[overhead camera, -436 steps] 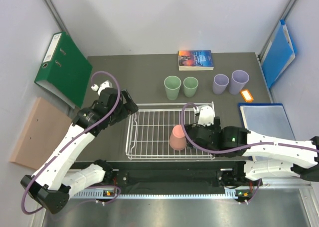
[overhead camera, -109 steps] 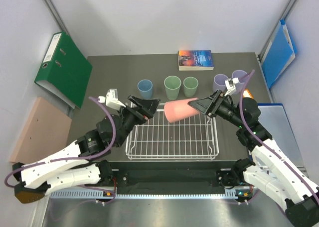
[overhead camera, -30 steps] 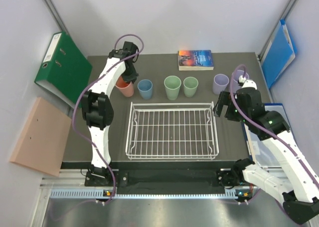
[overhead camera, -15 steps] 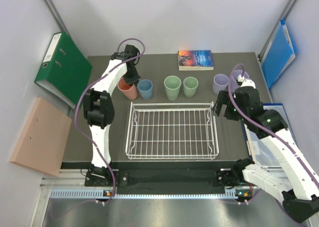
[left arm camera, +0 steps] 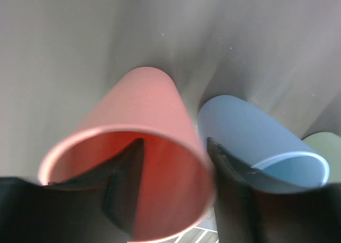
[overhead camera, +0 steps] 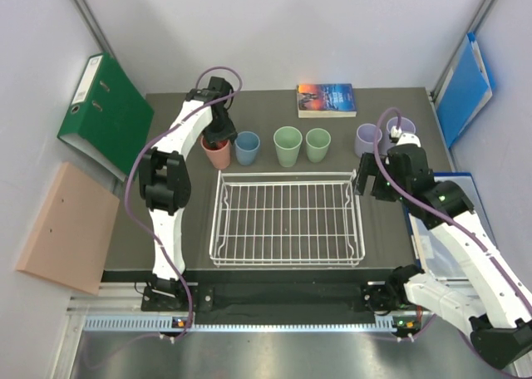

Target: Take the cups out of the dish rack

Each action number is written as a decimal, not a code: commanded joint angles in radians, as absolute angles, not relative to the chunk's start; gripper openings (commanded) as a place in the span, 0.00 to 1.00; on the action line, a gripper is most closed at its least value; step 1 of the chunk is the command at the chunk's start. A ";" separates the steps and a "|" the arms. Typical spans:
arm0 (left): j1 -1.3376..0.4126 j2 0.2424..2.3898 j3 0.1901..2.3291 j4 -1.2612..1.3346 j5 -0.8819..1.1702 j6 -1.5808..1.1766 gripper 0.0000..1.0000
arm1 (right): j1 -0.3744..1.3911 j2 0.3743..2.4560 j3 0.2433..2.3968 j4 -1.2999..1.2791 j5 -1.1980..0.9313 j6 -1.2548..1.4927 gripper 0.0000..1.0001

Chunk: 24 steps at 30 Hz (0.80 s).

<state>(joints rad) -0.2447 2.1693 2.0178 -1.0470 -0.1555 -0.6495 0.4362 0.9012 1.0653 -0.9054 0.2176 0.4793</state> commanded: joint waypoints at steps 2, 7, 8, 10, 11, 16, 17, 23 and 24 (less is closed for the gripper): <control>-0.242 2.145 2.077 -1.072 -0.199 -0.650 0.63 | 0.437 0.900 1.065 -0.859 0.212 0.454 1.00; -0.242 2.115 2.126 -1.080 -0.232 -0.647 0.73 | 0.437 0.899 1.058 -0.853 0.209 0.448 1.00; -0.241 2.111 2.131 -1.080 -0.239 -0.647 0.74 | 0.437 0.899 1.058 -0.851 0.209 0.448 0.99; -0.242 2.097 2.148 -1.077 -0.247 -0.644 0.75 | 0.437 0.899 1.060 -0.850 0.207 0.446 1.00; -0.242 2.094 2.166 -1.080 -0.248 -0.643 0.75 | 0.436 0.897 1.058 -0.848 0.209 0.446 1.00; -0.242 2.074 2.223 -1.105 -0.279 -0.647 0.76 | 0.437 0.894 1.057 -0.844 0.203 0.448 1.00; -0.242 2.063 2.221 -1.100 -0.284 -0.652 0.76 | 0.437 0.893 1.055 -0.845 0.201 0.446 1.00; -0.256 1.915 2.156 -0.981 -0.307 -0.660 0.78 | 0.437 0.868 1.039 -0.839 0.206 0.445 1.00; -0.270 1.889 2.136 -0.956 -0.302 -0.652 0.78 | 0.437 0.861 1.037 -0.835 0.207 0.439 1.00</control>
<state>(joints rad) -0.2478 2.0624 2.1681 -1.0641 -0.2737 -0.6556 0.4362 0.8982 1.0447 -0.8829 0.2073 0.4625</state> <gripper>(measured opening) 0.776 0.995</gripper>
